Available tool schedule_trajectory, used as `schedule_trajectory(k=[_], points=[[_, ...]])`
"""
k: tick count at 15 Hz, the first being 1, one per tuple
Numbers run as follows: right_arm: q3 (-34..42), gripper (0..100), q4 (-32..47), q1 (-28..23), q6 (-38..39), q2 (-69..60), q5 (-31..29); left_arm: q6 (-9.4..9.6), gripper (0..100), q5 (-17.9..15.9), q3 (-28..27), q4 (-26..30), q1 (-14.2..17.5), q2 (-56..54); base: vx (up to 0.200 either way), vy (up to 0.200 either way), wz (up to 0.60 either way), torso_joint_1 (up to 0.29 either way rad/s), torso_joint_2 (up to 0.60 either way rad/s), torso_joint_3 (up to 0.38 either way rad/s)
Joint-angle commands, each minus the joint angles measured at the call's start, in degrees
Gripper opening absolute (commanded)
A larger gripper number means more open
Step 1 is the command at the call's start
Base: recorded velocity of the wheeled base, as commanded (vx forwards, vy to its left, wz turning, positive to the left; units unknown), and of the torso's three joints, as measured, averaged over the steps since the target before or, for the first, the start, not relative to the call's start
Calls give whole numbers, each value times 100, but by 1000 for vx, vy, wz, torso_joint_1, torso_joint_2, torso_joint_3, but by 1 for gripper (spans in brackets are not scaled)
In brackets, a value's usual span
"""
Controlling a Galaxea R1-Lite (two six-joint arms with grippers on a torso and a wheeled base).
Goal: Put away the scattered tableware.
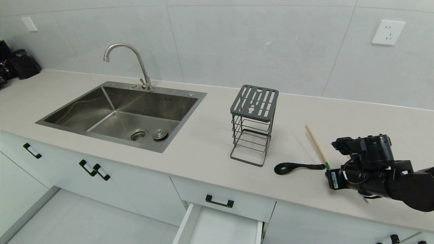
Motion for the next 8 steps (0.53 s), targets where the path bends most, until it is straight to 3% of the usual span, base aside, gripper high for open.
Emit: schedule_trajectory(k=[1,5,8], points=[[328,0,-36,26,-1,-720,34,-3,100,4,2,-1,6,7,0,0,0,0,0,0],[776,0,-36,96,-18,-1573,148,-3,100,4,2,-1,6,7,0,0,0,0,0,0],[1057,0,-36,492,-18,-2170,183,-3,100,4,2,-1,6,7,0,0,0,0,0,0]])
